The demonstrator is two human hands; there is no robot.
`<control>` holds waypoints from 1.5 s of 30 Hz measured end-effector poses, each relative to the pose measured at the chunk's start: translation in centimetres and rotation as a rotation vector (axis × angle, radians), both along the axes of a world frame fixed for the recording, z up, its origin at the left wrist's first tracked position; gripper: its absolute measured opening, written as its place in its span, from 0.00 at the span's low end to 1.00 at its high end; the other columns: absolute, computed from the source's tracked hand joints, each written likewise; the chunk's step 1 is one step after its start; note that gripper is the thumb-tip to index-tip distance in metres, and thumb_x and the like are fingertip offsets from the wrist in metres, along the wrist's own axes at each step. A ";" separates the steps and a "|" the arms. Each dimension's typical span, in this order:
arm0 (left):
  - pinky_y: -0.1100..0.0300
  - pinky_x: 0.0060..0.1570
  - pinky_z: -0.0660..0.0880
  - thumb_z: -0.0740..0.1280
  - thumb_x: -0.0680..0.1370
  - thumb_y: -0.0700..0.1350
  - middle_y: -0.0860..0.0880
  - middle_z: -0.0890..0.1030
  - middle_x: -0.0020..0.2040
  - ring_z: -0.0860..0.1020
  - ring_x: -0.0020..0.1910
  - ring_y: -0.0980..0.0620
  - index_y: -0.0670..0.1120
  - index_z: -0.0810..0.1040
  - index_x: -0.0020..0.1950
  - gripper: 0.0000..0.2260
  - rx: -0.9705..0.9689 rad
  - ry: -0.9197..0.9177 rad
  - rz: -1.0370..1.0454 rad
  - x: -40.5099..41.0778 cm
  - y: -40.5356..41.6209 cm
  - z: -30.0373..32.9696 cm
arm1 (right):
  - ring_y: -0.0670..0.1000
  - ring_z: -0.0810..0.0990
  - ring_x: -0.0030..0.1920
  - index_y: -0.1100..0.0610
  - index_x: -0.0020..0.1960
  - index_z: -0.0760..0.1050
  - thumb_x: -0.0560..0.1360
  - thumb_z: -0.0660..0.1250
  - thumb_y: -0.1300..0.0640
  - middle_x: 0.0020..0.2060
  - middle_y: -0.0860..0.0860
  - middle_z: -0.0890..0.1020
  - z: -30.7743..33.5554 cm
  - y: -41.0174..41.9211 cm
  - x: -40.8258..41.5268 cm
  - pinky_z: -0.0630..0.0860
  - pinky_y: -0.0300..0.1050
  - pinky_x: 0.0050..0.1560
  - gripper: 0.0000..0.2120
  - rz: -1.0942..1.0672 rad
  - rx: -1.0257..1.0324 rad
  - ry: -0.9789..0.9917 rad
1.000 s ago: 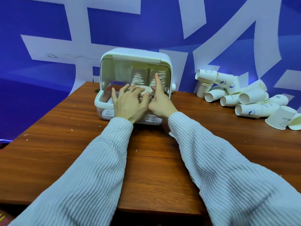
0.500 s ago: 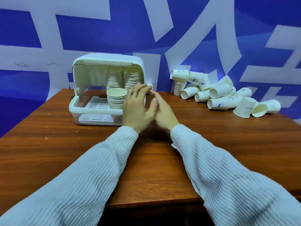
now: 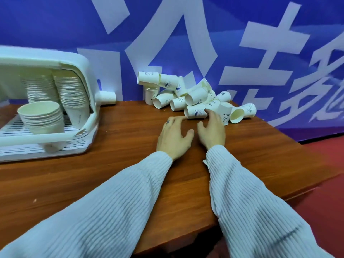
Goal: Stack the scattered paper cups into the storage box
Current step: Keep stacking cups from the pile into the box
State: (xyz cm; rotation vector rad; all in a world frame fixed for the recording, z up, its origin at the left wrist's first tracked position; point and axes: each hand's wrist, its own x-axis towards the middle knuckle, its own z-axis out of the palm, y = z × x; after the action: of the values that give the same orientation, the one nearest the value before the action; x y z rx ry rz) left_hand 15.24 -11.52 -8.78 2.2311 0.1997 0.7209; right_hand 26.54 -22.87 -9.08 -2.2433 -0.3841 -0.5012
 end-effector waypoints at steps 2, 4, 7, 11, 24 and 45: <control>0.52 0.67 0.70 0.65 0.80 0.53 0.53 0.70 0.71 0.70 0.70 0.51 0.52 0.70 0.74 0.22 0.049 0.021 -0.058 0.9 -1.0 -0.7 | 0.57 0.69 0.73 0.51 0.75 0.70 0.77 0.65 0.54 0.72 0.53 0.73 -0.6 -2.3 2.8 0.68 0.56 0.71 0.27 -0.088 -0.152 -0.092; 0.53 0.64 0.71 0.65 0.81 0.54 0.54 0.69 0.72 0.71 0.67 0.52 0.53 0.68 0.76 0.23 0.126 0.044 -0.114 1.2 -1.2 -1.3 | 0.58 0.65 0.77 0.50 0.77 0.67 0.78 0.65 0.53 0.78 0.54 0.66 -0.7 -3.5 5.4 0.66 0.59 0.73 0.28 -0.164 -0.197 -0.127; 0.58 0.58 0.68 0.64 0.82 0.54 0.57 0.68 0.72 0.73 0.59 0.55 0.55 0.67 0.76 0.22 0.156 0.040 -0.134 1.0 -1.1 -1.7 | 0.60 0.56 0.81 0.49 0.81 0.62 0.80 0.65 0.50 0.83 0.57 0.55 -0.6 -3.7 8.6 0.60 0.61 0.76 0.31 -0.213 -0.235 -0.083; 0.59 0.55 0.68 0.65 0.82 0.54 0.57 0.68 0.72 0.72 0.49 0.58 0.56 0.67 0.76 0.23 0.154 0.057 -0.121 0.9 -1.1 -1.5 | 0.61 0.60 0.79 0.51 0.74 0.70 0.79 0.69 0.49 0.80 0.59 0.59 -0.7 -3.8 10.3 0.64 0.59 0.75 0.25 -0.214 -0.135 -0.064; 0.59 0.72 0.60 0.78 0.73 0.53 0.50 0.57 0.79 0.62 0.74 0.56 0.53 0.52 0.83 0.47 -0.056 -0.040 -0.081 0.2 -1.0 -0.9 | 0.46 0.80 0.48 0.51 0.52 0.74 0.76 0.71 0.51 0.47 0.49 0.82 1.3 -0.9 -0.4 0.72 0.47 0.48 0.09 0.441 0.915 0.575; 0.55 0.59 0.69 0.75 0.75 0.52 0.48 0.69 0.68 0.72 0.61 0.50 0.49 0.61 0.72 0.31 -0.170 -0.074 0.136 -0.1 -0.1 -0.5 | 0.56 0.80 0.54 0.49 0.68 0.69 0.77 0.66 0.59 0.47 0.48 0.81 -0.4 -1.0 4.2 0.76 0.53 0.55 0.20 0.054 0.326 0.226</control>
State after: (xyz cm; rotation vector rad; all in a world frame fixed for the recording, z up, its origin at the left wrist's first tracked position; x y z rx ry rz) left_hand 15.14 -11.64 -9.30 2.0396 0.3651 0.8269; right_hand 30.72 -23.86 -9.46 -1.9417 -0.2262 -0.2564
